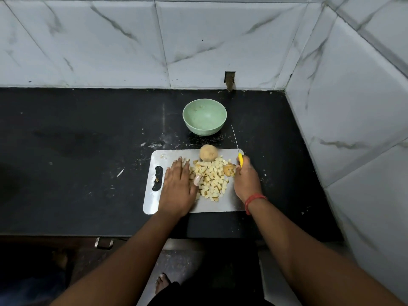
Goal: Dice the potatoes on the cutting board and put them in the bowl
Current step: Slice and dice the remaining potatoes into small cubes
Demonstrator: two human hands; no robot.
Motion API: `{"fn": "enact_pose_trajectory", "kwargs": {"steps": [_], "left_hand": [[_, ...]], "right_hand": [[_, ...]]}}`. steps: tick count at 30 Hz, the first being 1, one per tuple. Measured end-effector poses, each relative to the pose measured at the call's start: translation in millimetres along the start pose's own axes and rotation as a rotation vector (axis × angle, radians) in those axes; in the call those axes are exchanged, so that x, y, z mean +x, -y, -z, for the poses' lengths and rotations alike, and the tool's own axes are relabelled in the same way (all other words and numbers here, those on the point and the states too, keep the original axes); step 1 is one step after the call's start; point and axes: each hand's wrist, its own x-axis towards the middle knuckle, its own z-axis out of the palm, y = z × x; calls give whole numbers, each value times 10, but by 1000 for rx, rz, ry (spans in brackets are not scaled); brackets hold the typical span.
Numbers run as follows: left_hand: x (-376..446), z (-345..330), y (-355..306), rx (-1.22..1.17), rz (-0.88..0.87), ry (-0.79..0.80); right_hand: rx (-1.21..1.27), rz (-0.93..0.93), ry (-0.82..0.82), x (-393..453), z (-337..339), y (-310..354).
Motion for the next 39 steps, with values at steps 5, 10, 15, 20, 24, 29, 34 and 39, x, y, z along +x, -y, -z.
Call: {"fn": "enact_pose_trajectory", "kwargs": {"steps": [5,10,15,20,24,29,34,39], "left_hand": [[4,30,39,-67,-8,73],[7,109,161,-17,-31,22],[-27,157,278,22,39,57],[-4,214,169,-271,-16,132],[-16,288,248,-262,-83,36],[-86,270,403,-56,37,93],[-45,135,258,-131,37,99],[-14,93,222,-193,81,63]], "right_hand": [[-83,23,-7,-25,-124,-41],[-129,31,-34,-31,-199,-39],[-95,84,-23,-151,-363,84],[-49,11,-65,-205,-467,185],[-62,29,-47,-250,-450,182],[-32,48,-14,-241,-420,145],[-33,80,-6,-238,-442,123],[-34,102,27,-220,-423,128]]}}
